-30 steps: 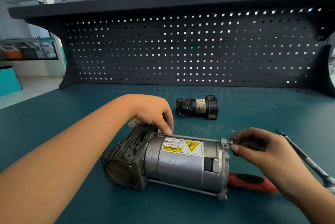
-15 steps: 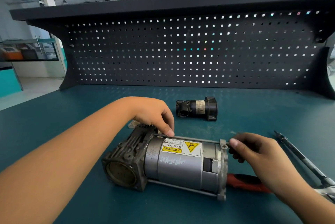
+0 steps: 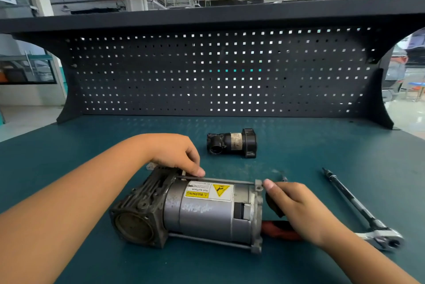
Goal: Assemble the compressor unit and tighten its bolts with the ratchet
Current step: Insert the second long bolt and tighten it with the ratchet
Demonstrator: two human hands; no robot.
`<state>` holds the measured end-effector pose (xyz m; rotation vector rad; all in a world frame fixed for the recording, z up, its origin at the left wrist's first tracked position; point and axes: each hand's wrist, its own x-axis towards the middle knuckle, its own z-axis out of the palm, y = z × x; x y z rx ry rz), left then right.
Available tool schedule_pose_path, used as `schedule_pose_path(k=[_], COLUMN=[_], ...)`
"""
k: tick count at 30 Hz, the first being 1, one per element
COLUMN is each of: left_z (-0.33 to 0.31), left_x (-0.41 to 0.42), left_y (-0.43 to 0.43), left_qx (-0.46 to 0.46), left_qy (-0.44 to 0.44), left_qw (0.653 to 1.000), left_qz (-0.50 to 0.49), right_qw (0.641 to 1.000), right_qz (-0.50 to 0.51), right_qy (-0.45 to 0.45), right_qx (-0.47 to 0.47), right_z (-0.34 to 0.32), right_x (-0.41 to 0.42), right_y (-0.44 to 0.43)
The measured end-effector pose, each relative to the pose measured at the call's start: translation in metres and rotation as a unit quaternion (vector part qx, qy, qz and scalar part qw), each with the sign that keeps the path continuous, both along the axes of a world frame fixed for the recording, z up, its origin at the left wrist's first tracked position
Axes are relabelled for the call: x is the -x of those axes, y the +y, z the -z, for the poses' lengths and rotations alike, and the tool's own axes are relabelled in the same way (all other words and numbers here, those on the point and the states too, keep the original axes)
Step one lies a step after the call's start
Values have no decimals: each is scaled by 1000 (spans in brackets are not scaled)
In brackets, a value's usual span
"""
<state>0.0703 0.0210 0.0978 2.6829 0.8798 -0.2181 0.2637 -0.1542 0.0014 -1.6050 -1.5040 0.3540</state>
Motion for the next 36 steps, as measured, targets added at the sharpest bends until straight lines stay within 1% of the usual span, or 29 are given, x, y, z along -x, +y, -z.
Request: schedule_pose_path(k=[2, 5, 6, 7, 8, 9, 10, 11, 12, 13, 15, 18, 19, 20, 21, 22, 23, 24, 25, 26, 27, 29, 30, 32, 34, 36], left_z=[0, -1, 0, 0, 0, 0, 0, -1, -2, -3, -3, 1, 3, 4, 4, 4, 3, 3, 5, 9, 17, 36, 45, 54, 51, 43], left_x=[1, 2, 3, 4, 4, 5, 5, 5, 4, 2, -2, -7, -10, -13, -17, -20, -24, -28, -33, -39, -46, -63, -71, -87, -93, -88], left_y=[-1, -3, -4, -5, -5, -6, -7, -8, -10, -12, -16, -20, -21, -23, -25, -29, -35, -43, -53, -66, -83, -120, -137, -152, -146, -130], left_qx=[-14, -29, -34, -37, -38, -37, -37, -38, -41, -47, -54, -80, -103, -131, -156, -170, -172, -165, -158, -164, -183, -213, -220, -248, -263, -230], left_qy=[8, 16, 18, 19, 17, 17, 18, 20, 21, 22, 27, 35, 42, 50, 54, 48, 30, 0, -42, -91, -139, -210, -227, -225, -208, -202], left_qw=[1000, 999, 999, 999, 999, 999, 998, 998, 997, 996, 994, 990, 987, 982, 978, 977, 977, 979, 979, 975, 968, 953, 948, 942, 942, 952], left_qz=[0, -13, -17, -22, -27, -32, -39, -48, -57, -68, -89, -110, -119, -124, -125, -123, -121, -120, -119, -114, -101, -56, -33, -4, 1, -11], right_qw=[1000, 993, 993, 995, 998, 995, 982, 959, 934, 920, 916, 884, 890, 910, 932, 949, 946, 931, 912, 902, 901, 904, 902, 891, 884, 877], right_qz=[18, 97, 103, 86, 55, 25, 4, -5, -1, 14, 46, 85, 108, 141, 171, 202, 236, 270, 303, 328, 338, 326, 306, 266, 245, 192], right_qy=[-16, -20, -10, -12, -36, -90, -170, -252, -321, -353, -365, -435, -422, -377, -317, -241, -194, -169, -158, -136, -96, 17, 85, 200, 246, 303], right_qx=[-7, -58, -58, -46, -21, 23, 81, 131, 158, 170, 161, 148, 134, 97, 49, -23, -106, -180, -225, -244, -253, -276, -291, -308, -313, -320], right_z=[-6, -17, -19, -21, -20, -18, -12, -4, 4, 9, 13, 12, 11, 7, 2, -3, -7, -14, -24, -34, -43, -63, -70, -75, -70, -63], right_x=[-8, -36, -45, -53, -59, -62, -64, -65, -66, -67, -68, -64, -64, -62, -62, -65, -71, -78, -85, -92, -101, -112, -118, -129, -135, -136], right_y=[-4, -18, -26, -35, -43, -51, -56, -60, -62, -64, -67, -71, -73, -74, -75, -75, -76, -76, -76, -75, -73, -69, -67, -61, -56, -50])
